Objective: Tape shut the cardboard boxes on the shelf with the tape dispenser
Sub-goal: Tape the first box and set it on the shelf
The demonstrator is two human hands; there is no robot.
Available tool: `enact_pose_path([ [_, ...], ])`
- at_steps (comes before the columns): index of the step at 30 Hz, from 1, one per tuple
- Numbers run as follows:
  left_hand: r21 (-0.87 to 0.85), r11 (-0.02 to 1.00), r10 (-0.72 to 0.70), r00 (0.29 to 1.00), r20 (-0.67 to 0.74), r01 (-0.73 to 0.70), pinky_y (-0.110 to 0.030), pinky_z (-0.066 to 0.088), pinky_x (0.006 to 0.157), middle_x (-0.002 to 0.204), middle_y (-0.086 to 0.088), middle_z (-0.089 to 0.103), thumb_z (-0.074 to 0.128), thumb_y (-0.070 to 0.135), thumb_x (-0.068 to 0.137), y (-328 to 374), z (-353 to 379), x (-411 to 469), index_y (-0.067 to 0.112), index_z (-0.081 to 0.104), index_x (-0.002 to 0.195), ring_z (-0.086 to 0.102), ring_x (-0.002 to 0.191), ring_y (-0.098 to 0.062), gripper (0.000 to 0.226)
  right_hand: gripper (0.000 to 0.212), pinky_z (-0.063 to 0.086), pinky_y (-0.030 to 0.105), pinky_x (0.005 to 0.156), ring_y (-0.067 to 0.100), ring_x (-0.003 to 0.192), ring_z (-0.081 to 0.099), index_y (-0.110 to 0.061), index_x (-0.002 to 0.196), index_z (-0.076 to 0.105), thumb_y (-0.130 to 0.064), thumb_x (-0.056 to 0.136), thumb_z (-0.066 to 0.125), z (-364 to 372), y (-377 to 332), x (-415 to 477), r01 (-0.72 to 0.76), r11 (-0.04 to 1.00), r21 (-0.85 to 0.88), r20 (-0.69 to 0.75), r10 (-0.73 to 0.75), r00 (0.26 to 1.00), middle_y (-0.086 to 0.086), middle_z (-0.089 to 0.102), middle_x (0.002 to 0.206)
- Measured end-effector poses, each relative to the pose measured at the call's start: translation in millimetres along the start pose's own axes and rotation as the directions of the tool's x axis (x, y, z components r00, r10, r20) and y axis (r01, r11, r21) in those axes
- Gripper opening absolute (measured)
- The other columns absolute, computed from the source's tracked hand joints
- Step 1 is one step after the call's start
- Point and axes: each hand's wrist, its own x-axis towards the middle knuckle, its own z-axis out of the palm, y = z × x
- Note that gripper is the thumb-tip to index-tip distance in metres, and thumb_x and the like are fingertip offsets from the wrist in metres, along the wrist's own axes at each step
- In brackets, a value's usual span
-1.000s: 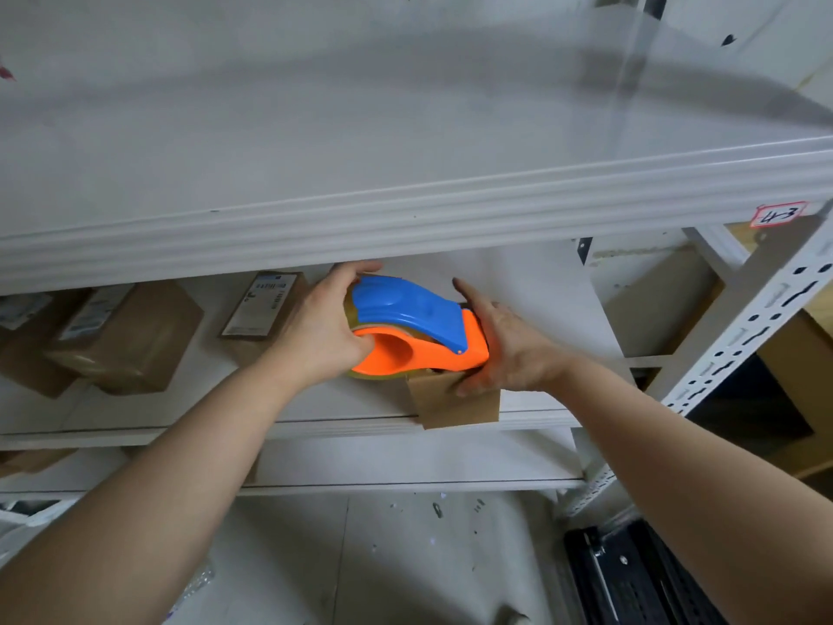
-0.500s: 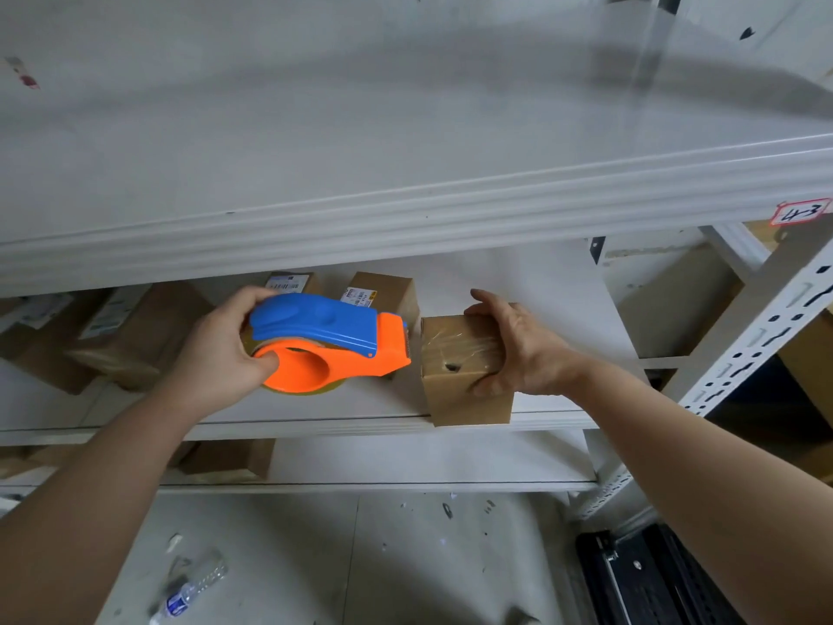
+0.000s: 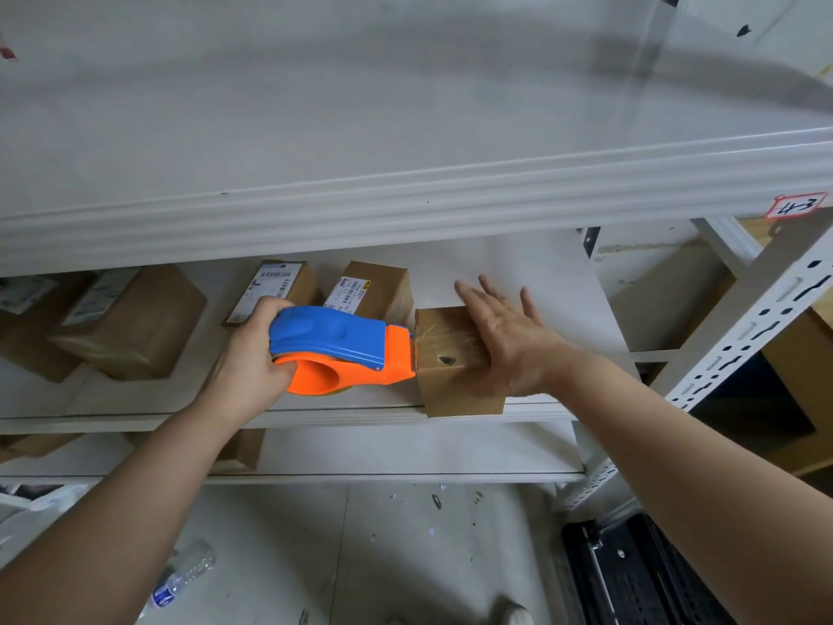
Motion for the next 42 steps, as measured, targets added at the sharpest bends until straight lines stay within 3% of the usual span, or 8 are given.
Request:
enact_pose_path([
  [4, 0.015, 1.000, 0.009, 1.000, 0.000, -0.009, -0.020, 0.039, 0.060, 0.095, 0.001, 0.058, 0.061, -0.011, 0.073, 3, -1, 4, 0.021, 0.047, 0.114, 0.055, 0.084, -0.018, 0.054, 0.121, -0.005, 0.054, 0.117, 0.023, 0.149, -0.008, -0.011, 0.153, -0.003, -0.081, 0.067, 0.044, 21, -26, -1, 0.138, 0.930, -0.339, -0.046, -0.163, 0.985, 0.005, -0.006, 0.161],
  [13, -0.041, 0.999, -0.001, 1.000, 0.004, 0.001, -0.020, 0.041, 0.064, 0.099, 0.001, 0.057, 0.062, -0.012, 0.072, -1, 2, 3, 0.029, 0.043, 0.108, 0.056, 0.090, -0.018, 0.058, 0.112, -0.003, 0.060, 0.115, 0.028, 0.147, -0.017, -0.011, 0.151, -0.017, -0.057, 0.081, 0.057, 17, -38, 10, 0.065, 0.930, -0.363, 0.094, -0.033, 0.995, 0.011, -0.018, 0.160],
  [18, -0.062, 0.997, 0.035, 0.999, -0.020, -0.036, -0.021, 0.040, 0.067, 0.100, 0.004, 0.057, 0.064, -0.008, 0.073, 8, 4, 2, 0.022, 0.048, 0.115, 0.056, 0.093, -0.018, 0.054, 0.107, 0.013, 0.065, 0.112, 0.029, 0.139, 0.023, -0.015, 0.153, -0.010, -0.035, 0.078, 0.065, 4, -47, 35, -0.032, 0.978, -0.208, 0.093, 0.052, 0.994, 0.009, 0.025, 0.148],
  [24, 0.030, 0.988, 0.156, 0.983, -0.095, -0.153, -0.023, 0.038, 0.072, 0.103, 0.002, 0.062, 0.062, -0.004, 0.069, 53, 7, 19, 0.018, 0.052, 0.119, 0.056, 0.090, -0.018, 0.055, 0.113, 0.022, 0.007, 0.098, 0.020, 0.134, 0.034, -0.008, 0.152, 0.014, -0.008, 0.063, 0.084, -2, 2, 22, -0.069, 0.908, 0.414, 0.006, 0.074, 0.997, 0.009, 0.024, 0.146],
  [27, 0.092, 0.969, 0.228, 0.974, 0.012, -0.228, -0.032, 0.047, 0.078, 0.107, -0.004, 0.064, 0.059, 0.001, 0.070, 69, 37, 23, 0.022, 0.050, 0.118, 0.060, 0.098, -0.028, 0.053, 0.108, 0.025, 0.014, 0.103, 0.022, 0.134, 0.037, -0.010, 0.150, 0.020, -0.008, 0.064, 0.084, 21, 28, 9, -0.154, 0.894, 0.420, 0.028, 0.157, 0.987, 0.007, 0.025, 0.148],
  [31, 0.111, 0.959, 0.261, 0.965, 0.027, -0.262, -0.030, 0.044, 0.081, 0.114, -0.004, 0.059, 0.058, -0.001, 0.072, 86, 61, 30, 0.021, 0.050, 0.123, 0.055, 0.106, -0.026, 0.056, 0.124, 0.021, 0.047, 0.116, 0.022, 0.144, 0.023, -0.018, 0.152, 0.011, -0.034, 0.055, 0.086, 29, 41, 1, -0.195, 0.908, 0.371, 0.032, 0.198, 0.980, 0.000, 0.028, 0.153],
  [36, 0.150, 0.966, 0.198, 0.975, 0.101, -0.212, -0.029, 0.047, 0.081, 0.117, -0.004, 0.063, 0.061, 0.003, 0.070, 76, 51, 49, 0.025, 0.049, 0.124, 0.059, 0.105, -0.028, 0.059, 0.117, 0.021, 0.045, 0.117, 0.020, 0.136, 0.036, -0.018, 0.152, 0.013, -0.017, 0.059, 0.085, 36, 43, 1, -0.153, 0.901, 0.406, -0.038, 0.183, 0.982, -0.002, 0.038, 0.148],
  [42, 0.171, 0.985, 0.015, 0.998, -0.056, -0.005, -0.029, 0.041, 0.070, 0.103, -0.015, 0.067, 0.062, -0.011, 0.068, 1, -11, 55, 0.007, 0.059, 0.118, 0.062, 0.093, -0.034, 0.053, 0.115, 0.006, 0.044, 0.118, 0.019, 0.138, 0.031, -0.020, 0.151, 0.012, -0.020, 0.060, 0.083, 35, 53, -1, -0.160, 0.937, 0.312, -0.002, 0.169, 0.986, 0.000, 0.033, 0.148],
])
